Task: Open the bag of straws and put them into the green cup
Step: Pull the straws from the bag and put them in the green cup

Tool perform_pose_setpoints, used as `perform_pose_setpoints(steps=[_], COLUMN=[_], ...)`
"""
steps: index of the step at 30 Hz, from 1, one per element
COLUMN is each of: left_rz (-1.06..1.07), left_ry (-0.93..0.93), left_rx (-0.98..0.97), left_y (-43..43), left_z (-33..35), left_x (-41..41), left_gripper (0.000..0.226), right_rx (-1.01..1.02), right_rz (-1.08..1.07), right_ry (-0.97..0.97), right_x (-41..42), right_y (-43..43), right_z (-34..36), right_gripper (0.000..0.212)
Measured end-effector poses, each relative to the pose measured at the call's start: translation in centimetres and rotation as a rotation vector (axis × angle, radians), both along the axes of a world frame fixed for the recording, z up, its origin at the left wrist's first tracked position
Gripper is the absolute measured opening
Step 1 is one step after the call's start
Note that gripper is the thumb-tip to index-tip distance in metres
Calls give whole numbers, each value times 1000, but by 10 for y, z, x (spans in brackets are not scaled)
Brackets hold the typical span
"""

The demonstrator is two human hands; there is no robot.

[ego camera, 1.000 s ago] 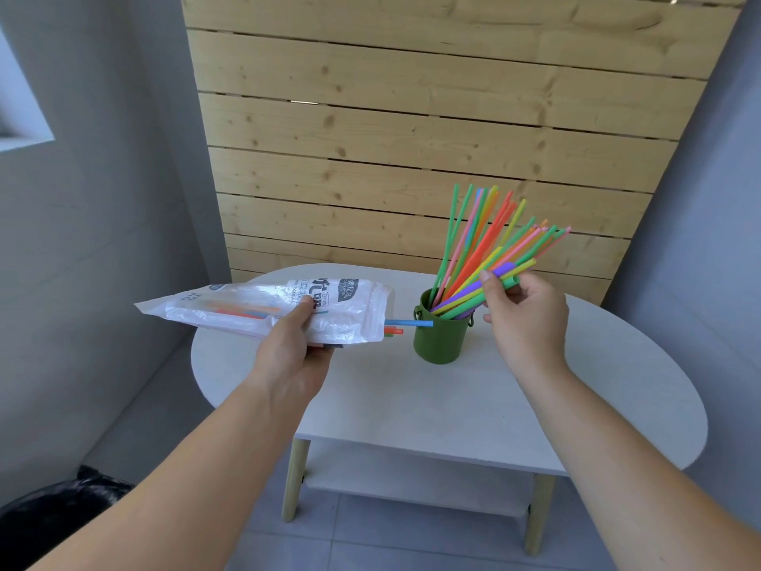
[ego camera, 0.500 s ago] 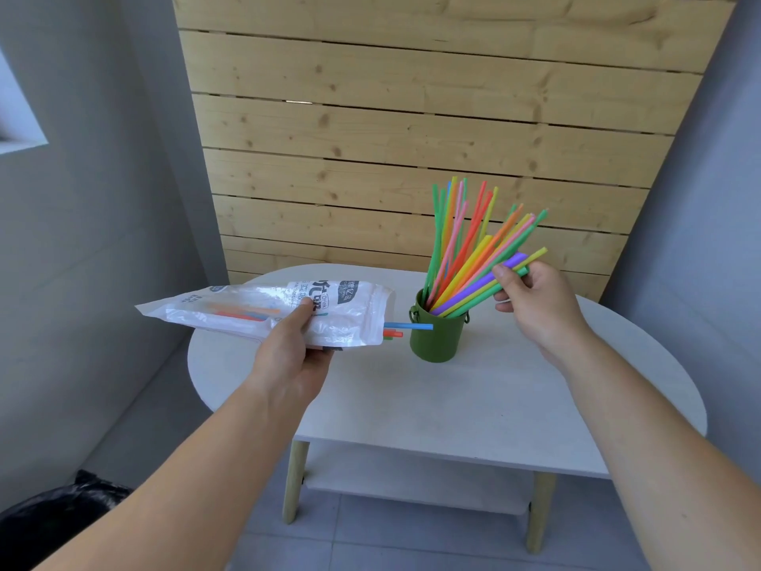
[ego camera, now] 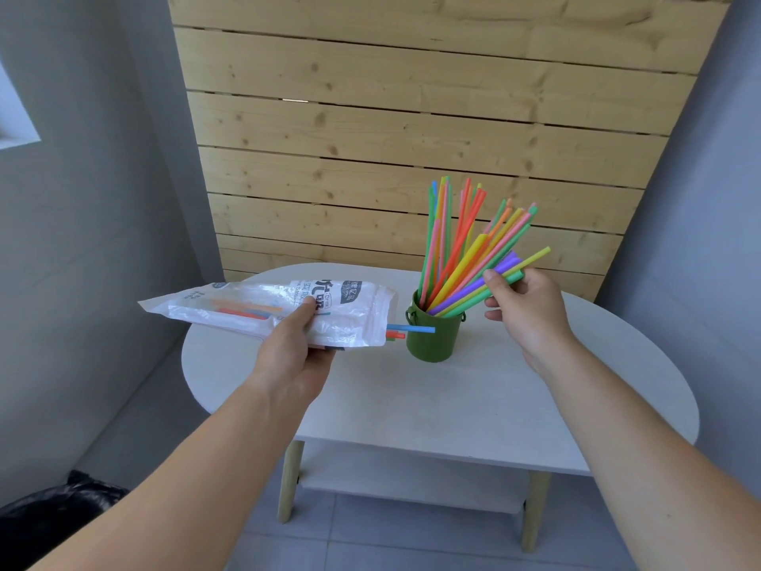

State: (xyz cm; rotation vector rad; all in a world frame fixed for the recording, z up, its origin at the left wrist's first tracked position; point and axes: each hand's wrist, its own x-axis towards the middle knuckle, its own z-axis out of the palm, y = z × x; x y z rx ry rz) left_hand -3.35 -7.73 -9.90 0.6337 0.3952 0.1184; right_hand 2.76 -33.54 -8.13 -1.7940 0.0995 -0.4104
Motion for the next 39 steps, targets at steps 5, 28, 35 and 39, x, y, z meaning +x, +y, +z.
perform_pose_setpoints(steps=[5,28,35,39], left_rz=[-2,-62,-111,-139], left_ry=[-3,-338,-295,-196], left_rx=[-3,410,450,447], left_y=[1,-17,-12,-11], left_z=[0,21,15,14], left_x=[-1,-14,-12,-10], left_gripper=[37,33,20,8], right_rx=[81,987,951,855], right_rz=[51,302,255,286], right_ry=[21,536,495,433], right_x=[-5,-83,-78,-77], right_y=[-3,92,88,83], right_z=[-1,4,5,5], right_gripper=[21,46,46,36])
